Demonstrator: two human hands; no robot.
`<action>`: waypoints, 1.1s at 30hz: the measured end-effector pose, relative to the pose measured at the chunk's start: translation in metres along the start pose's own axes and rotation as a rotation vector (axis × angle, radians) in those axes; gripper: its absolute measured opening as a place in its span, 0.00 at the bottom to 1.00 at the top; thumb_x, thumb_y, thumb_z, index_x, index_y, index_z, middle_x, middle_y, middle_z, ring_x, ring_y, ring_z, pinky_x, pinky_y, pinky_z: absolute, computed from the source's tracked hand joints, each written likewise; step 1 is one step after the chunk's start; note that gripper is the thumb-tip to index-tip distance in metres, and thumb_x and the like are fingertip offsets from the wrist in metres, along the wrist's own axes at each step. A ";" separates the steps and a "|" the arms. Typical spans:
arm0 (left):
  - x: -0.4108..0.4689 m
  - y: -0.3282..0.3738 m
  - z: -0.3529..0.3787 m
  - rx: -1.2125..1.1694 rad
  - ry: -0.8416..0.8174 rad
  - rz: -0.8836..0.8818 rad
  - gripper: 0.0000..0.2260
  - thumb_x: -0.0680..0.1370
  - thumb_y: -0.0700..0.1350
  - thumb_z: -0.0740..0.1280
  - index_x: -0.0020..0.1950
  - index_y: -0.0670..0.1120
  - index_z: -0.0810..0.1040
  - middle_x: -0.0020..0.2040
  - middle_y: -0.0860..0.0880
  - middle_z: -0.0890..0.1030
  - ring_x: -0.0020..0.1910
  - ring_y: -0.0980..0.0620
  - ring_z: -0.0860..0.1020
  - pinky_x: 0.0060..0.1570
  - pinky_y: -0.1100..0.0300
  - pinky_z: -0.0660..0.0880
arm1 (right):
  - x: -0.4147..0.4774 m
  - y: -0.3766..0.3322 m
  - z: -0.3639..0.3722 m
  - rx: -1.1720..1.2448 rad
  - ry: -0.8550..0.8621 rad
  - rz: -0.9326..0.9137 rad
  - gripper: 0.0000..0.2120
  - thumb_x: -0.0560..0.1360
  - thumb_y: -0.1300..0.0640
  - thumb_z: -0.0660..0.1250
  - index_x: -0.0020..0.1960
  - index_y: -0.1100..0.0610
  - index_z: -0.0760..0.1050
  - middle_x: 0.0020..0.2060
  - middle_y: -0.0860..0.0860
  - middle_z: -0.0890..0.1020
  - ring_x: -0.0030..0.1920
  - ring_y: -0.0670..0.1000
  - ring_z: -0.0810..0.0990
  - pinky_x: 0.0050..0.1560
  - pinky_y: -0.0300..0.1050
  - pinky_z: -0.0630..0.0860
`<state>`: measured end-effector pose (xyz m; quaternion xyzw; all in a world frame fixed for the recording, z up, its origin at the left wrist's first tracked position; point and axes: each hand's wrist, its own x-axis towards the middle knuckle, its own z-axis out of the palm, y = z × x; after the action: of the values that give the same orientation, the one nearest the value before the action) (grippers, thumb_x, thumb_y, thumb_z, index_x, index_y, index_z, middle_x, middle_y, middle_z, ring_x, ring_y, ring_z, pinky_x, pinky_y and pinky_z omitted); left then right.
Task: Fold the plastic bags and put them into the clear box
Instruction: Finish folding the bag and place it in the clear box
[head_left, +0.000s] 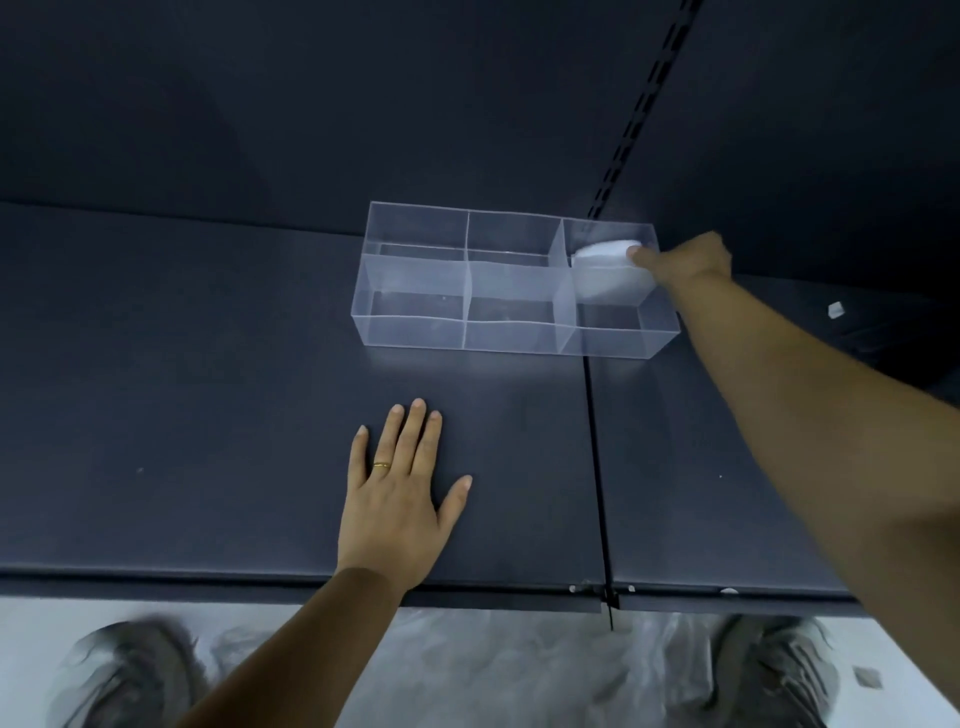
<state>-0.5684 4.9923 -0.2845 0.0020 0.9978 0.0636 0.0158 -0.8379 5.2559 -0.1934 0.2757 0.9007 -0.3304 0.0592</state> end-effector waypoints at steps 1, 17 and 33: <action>0.001 0.000 0.000 -0.002 0.002 0.000 0.32 0.79 0.63 0.43 0.77 0.46 0.58 0.77 0.48 0.59 0.77 0.48 0.55 0.73 0.46 0.48 | -0.013 0.005 -0.003 0.048 0.047 -0.052 0.41 0.67 0.42 0.76 0.69 0.63 0.64 0.68 0.57 0.70 0.62 0.56 0.74 0.55 0.47 0.75; -0.029 -0.011 -0.013 -0.078 -0.264 -0.009 0.31 0.81 0.62 0.48 0.79 0.50 0.42 0.79 0.51 0.40 0.77 0.50 0.39 0.73 0.46 0.37 | -0.383 0.240 0.043 -0.575 0.009 -0.183 0.36 0.69 0.38 0.70 0.71 0.53 0.66 0.72 0.58 0.65 0.72 0.60 0.63 0.70 0.59 0.58; -0.153 0.072 -0.149 -1.423 -0.665 -0.063 0.42 0.66 0.70 0.65 0.77 0.57 0.58 0.76 0.57 0.60 0.74 0.55 0.59 0.74 0.53 0.56 | -0.376 0.140 -0.105 1.361 -0.937 0.021 0.15 0.76 0.44 0.59 0.44 0.55 0.74 0.27 0.46 0.72 0.18 0.41 0.61 0.20 0.31 0.60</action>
<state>-0.4203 5.0438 -0.1224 -0.0181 0.6595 0.6831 0.3131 -0.4383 5.2382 -0.0824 0.0931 0.3829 -0.8839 0.2518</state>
